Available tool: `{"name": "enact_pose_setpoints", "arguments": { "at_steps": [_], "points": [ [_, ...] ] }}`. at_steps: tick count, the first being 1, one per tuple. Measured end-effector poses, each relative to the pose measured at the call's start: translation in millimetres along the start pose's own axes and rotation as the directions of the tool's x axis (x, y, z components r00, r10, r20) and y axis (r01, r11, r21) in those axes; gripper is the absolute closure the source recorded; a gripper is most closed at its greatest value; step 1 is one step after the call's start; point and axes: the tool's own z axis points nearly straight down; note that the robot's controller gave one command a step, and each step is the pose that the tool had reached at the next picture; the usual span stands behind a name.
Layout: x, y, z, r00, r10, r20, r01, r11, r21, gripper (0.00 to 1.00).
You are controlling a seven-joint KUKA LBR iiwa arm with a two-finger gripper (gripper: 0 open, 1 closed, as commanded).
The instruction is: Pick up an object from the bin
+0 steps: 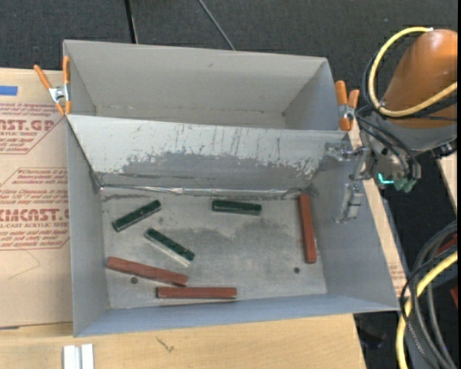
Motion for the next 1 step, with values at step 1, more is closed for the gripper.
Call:
{"name": "enact_pose_setpoints", "arguments": {
  "at_steps": [1],
  "points": [
    [-1.6,0.6,-4.5,1.000,-0.002,0.008,0.002,1.000,0.001,0.00]
  ]
}}
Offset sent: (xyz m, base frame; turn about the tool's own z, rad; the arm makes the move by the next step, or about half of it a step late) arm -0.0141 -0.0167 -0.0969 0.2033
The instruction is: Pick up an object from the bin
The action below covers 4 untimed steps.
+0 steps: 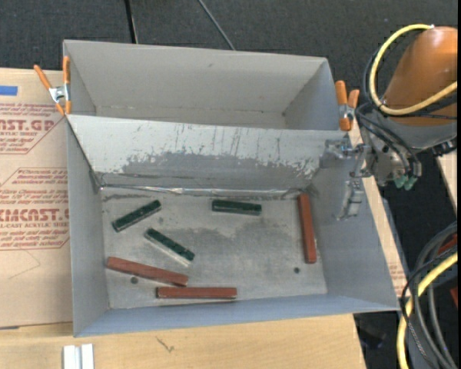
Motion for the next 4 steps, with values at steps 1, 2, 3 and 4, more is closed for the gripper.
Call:
{"name": "enact_pose_setpoints", "arguments": {
  "at_steps": [1,2,3,4],
  "points": [
    [5.2,-5.9,40.4,0.996,0.084,0.005,-0.084,0.996,-0.001,0.00],
    [-0.2,-6.2,101.3,1.000,-0.005,0.003,0.005,1.000,0.001,0.00],
    [-0.9,-5.4,115.3,0.996,-0.085,0.003,0.085,0.996,0.000,0.00],
    [3.8,-12.3,143.0,0.969,-0.247,0.000,0.247,0.969,-0.002,0.00]
  ]
}}
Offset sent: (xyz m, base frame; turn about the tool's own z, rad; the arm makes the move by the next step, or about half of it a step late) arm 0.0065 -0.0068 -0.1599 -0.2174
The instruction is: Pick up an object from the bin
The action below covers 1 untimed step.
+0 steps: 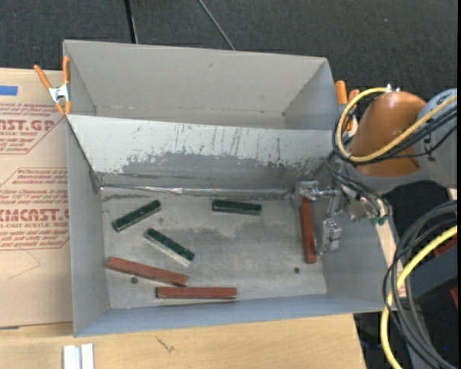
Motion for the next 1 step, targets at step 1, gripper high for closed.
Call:
{"name": "enact_pose_setpoints", "arguments": {
  "at_steps": [1],
  "points": [
    [-5.5,-2.3,7.9,0.998,0.063,0.000,-0.063,0.998,0.000,0.00]
  ]
}}
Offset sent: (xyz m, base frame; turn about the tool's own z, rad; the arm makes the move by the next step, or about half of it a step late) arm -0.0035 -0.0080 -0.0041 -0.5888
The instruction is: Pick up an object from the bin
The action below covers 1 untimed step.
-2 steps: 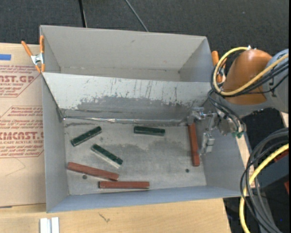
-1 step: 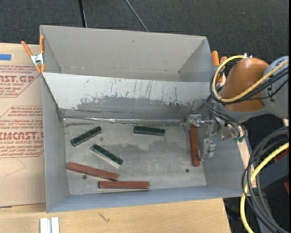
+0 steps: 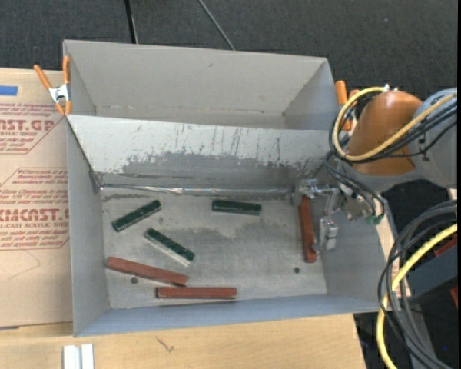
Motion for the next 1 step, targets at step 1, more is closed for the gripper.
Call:
{"name": "enact_pose_setpoints", "arguments": {
  "at_steps": [1],
  "points": [
    [7.6,1.6,-4.2,0.794,-0.608,0.008,0.608,0.794,-0.006,1.00]
  ]
}}
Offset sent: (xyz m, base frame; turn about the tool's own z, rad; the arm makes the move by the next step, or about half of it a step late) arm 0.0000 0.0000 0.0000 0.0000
